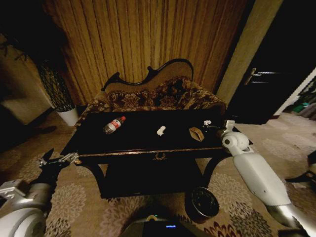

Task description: Move to the front of the table and place the trash on the table into the trash bin.

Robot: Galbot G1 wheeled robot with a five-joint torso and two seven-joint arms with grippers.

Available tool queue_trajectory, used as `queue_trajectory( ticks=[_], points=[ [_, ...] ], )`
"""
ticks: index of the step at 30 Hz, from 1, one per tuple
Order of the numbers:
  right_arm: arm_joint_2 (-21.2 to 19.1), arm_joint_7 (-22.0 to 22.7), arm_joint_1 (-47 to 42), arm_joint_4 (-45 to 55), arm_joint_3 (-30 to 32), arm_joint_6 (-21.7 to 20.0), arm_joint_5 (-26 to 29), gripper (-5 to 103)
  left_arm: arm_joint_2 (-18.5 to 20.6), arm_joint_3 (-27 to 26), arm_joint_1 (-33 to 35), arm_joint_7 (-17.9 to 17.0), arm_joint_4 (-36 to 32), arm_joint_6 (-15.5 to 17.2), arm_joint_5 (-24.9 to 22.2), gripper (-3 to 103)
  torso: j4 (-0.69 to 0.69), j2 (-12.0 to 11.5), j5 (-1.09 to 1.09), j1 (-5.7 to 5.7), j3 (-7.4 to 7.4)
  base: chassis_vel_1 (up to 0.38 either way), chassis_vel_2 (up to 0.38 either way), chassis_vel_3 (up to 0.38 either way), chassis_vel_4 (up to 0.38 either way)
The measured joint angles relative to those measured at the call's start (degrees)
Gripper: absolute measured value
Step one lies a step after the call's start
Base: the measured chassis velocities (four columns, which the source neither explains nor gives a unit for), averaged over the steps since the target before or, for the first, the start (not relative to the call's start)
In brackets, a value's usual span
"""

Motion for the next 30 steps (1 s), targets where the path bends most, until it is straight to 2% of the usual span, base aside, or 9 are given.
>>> queue_trajectory(
  ticks=[6, 9, 10, 12, 13, 15, 16, 20, 30],
  points=[
    [-0.1, 0.0, -0.5, 0.7, 0.8, 1.5, 0.2, 0, 0.2, 0.0, -0.1, 0.0, 0.0, 0.0, 0.0, 100, 0.00, 0.0, 0.00, 0.00, 0.00, 0.000, 0.000, 0.000, 0.000],
    [-0.7, -3.0, -2.5, 3.8, 2.8, 9.4, -1.3, 0, 0.1, 0.0, -0.1, 0.0, 0.0, -0.1, -0.1, 100, 0.01, 0.0, 0.00, 0.00, 0.00, 0.000, 0.000, 0.000, 0.000],
    [-0.7, -3.0, -2.5, 3.8, 2.8, 9.4, -1.3, 0, 0.1, 0.0, -0.1, 0.0, 0.0, -0.1, -0.1, 100, 0.01, 0.0, 0.00, 0.00, 0.00, 0.000, 0.000, 0.000, 0.000],
    [-1.1, -5.7, -4.8, 6.5, 5.5, 13.2, -1.5, 0, 0.0, 0.0, -0.2, 0.1, 0.0, -1.0, -0.2, 100, 0.01, 0.0, 0.00, 0.00, 0.00, 0.000, 0.000, 0.000, 0.000],
    [-1.1, -5.7, -4.8, 6.5, 5.5, 13.2, -1.5, 0, 0.0, 0.0, -0.2, 0.1, 0.0, -1.0, -0.2, 100, 0.01, 0.0, 0.00, 0.00, 0.00, 0.000, 0.000, 0.000, 0.000],
    [-1.5, -8.3, -9.8, 11.1, 9.2, 18.8, -1.4, 0, 0.1, -0.2, -0.3, 0.3, 0.0, -1.6, -0.4, 100, -0.01, 0.0, -0.01, 0.00, -0.01, 0.000, 0.000, 0.000, 0.000],
    [-1.5, -8.3, -9.8, 11.1, 9.2, 18.8, -1.4, 0, 0.1, -0.2, -0.3, 0.3, 0.0, -1.6, -0.4, 100, -0.01, 0.0, -0.01, 0.00, -0.01, 0.000, 0.000, 0.000, 0.000],
    [-0.8, -10.3, -19.4, 18.4, 14.0, 23.9, -0.4, 0, 0.3, -0.6, -0.7, 0.4, 0.0, -2.6, -1.1, 100, -0.02, 0.0, 0.00, 0.00, -0.01, 0.000, 0.000, 0.000, 0.000],
    [1.7, -12.9, -30.1, 25.2, 20.1, 22.9, -3.7, 0, 1.9, -1.0, -0.4, 1.7, 0.0, -3.9, -2.3, 100, 0.00, 0.0, 0.00, 0.00, -0.01, 0.000, 0.000, 0.000, 0.000]
  ],
)
